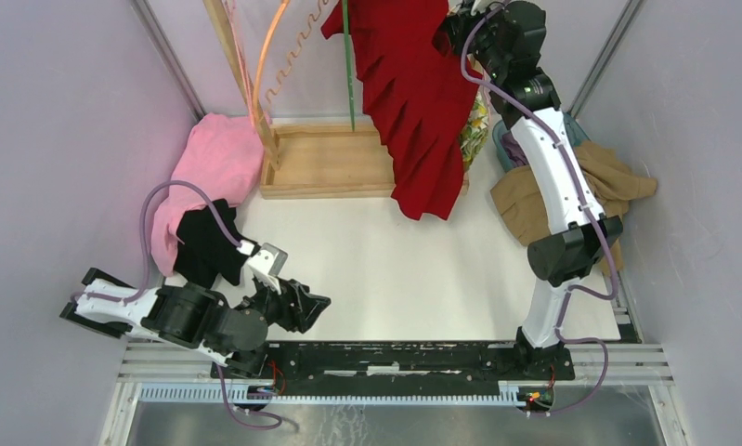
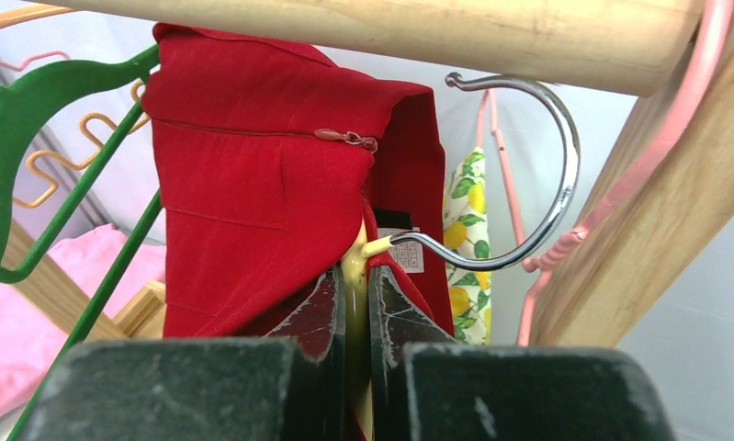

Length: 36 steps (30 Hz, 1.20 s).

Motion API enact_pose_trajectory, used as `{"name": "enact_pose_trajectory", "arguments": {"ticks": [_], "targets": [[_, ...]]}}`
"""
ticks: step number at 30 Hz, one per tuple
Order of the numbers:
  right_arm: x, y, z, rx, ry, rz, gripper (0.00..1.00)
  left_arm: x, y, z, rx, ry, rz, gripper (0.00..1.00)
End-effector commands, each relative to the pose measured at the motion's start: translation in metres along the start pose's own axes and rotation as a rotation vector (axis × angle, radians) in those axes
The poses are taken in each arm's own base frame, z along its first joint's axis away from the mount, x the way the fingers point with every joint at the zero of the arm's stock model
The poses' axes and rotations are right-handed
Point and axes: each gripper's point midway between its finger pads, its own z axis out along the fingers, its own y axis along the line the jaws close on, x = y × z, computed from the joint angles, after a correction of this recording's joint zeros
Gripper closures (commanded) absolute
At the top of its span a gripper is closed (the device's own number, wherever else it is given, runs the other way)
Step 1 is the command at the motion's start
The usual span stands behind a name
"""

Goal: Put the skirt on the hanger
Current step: Place the hanger at the clothesline.

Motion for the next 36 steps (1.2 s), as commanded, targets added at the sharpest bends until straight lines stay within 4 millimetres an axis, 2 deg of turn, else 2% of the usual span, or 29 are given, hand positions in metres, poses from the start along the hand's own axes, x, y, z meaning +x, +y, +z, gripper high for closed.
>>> {"name": "enact_pose_trajectory", "arguments": {"ticks": [1, 7, 11, 14, 16, 18, 19, 30, 36], "targets": [[-0.154, 0.033, -0.068, -0.137, -0.424, 0.001, 0.99, -0.006, -0.005, 0.0, 0.023, -0.026, -0.018, 0.33], [-0.131, 0.042, -0.07, -0.163, -0.36, -0.047, 0.99, -0.009, -0.003, -0.001, 0.022, -0.034, -0.017, 0.33], [-0.131, 0.045, -0.074, -0.149, -0.348, -0.091, 0.99, -0.01, -0.003, -0.001, 0.019, -0.038, -0.016, 0.33], [-0.143, 0.044, -0.074, -0.144, -0.356, -0.102, 0.99, -0.012, -0.004, -0.001, 0.019, -0.042, -0.015, 0.33], [-0.15, 0.046, -0.07, -0.154, -0.352, -0.109, 0.99, -0.013, -0.006, -0.001, 0.018, -0.042, -0.013, 0.33], [-0.144, 0.046, -0.056, -0.158, -0.327, -0.109, 0.99, -0.013, -0.007, 0.0, 0.016, -0.04, -0.008, 0.33], [-0.15, 0.046, -0.058, -0.156, -0.33, -0.112, 0.99, -0.012, -0.007, 0.0, 0.014, -0.039, -0.007, 0.33], [-0.122, 0.024, -0.019, -0.047, -0.304, -0.116, 0.99, -0.015, -0.012, -0.002, 0.003, -0.025, -0.008, 0.33], [-0.12, 0.02, -0.005, -0.027, -0.338, -0.072, 0.99, -0.017, -0.012, -0.002, -0.013, -0.025, -0.018, 0.34]]}}
